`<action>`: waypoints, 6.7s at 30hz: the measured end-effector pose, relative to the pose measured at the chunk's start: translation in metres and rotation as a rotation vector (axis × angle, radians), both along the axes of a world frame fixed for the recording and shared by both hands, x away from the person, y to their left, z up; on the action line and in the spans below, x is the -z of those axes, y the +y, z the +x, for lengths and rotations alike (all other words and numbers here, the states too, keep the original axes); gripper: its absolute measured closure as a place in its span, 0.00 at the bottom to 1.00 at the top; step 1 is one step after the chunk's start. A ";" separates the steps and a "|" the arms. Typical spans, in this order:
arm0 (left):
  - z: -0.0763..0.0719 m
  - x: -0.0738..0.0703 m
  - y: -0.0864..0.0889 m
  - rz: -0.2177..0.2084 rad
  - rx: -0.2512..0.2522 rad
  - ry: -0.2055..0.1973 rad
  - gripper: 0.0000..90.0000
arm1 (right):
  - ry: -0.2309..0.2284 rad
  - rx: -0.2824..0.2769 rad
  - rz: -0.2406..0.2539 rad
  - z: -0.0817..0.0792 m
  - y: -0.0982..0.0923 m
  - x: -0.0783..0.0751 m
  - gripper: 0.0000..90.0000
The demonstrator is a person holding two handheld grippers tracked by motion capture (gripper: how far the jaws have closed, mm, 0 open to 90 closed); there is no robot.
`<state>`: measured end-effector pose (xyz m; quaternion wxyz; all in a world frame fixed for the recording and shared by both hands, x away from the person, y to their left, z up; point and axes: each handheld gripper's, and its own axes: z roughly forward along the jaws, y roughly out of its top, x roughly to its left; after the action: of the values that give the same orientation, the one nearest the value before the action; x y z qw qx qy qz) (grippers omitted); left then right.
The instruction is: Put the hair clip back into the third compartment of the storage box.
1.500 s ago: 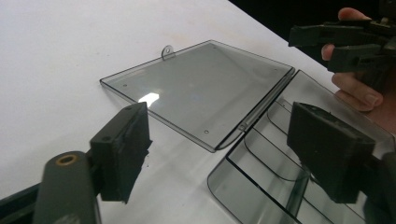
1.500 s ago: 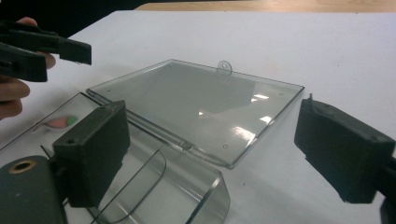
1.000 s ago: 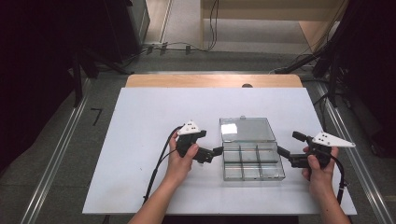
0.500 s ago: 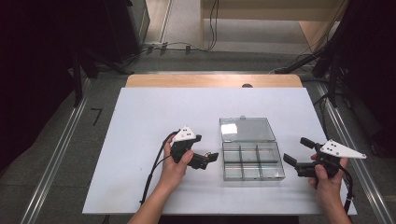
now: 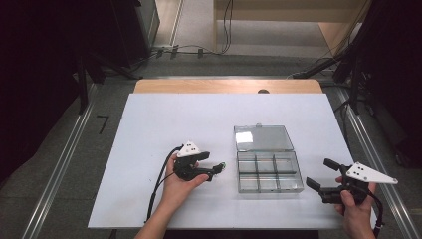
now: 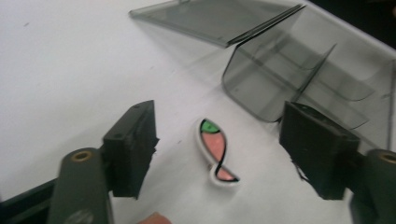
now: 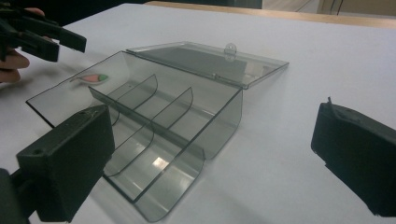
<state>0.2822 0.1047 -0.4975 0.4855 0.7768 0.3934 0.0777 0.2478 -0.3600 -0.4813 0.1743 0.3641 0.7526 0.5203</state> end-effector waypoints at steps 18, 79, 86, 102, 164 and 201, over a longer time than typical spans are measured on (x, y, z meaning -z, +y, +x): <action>0.005 0.013 -0.010 0.021 -0.044 0.072 0.61 | 0.024 0.018 -0.004 -0.008 -0.008 0.004 0.00; -0.005 0.000 -0.027 0.088 0.018 -0.024 0.92 | 0.017 0.009 -0.024 -0.006 -0.004 0.006 0.00; -0.005 -0.006 -0.027 0.066 0.018 -0.036 0.92 | 0.015 0.007 -0.021 -0.006 -0.004 0.006 0.00; -0.002 -0.018 -0.040 0.030 0.059 -0.055 0.92 | 0.013 0.007 -0.022 -0.007 -0.004 0.006 0.00; 0.022 -0.023 -0.121 -0.037 0.181 -0.047 0.92 | 0.019 0.014 -0.022 -0.006 -0.007 0.008 0.00; 0.034 -0.032 -0.158 -0.039 0.231 -0.060 0.92 | 0.023 0.014 -0.021 -0.005 -0.008 0.010 0.00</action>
<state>0.3157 -0.0530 -0.4659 0.5181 0.8046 0.2878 0.0367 0.2427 -0.3683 -0.4911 0.1733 0.3735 0.7574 0.5067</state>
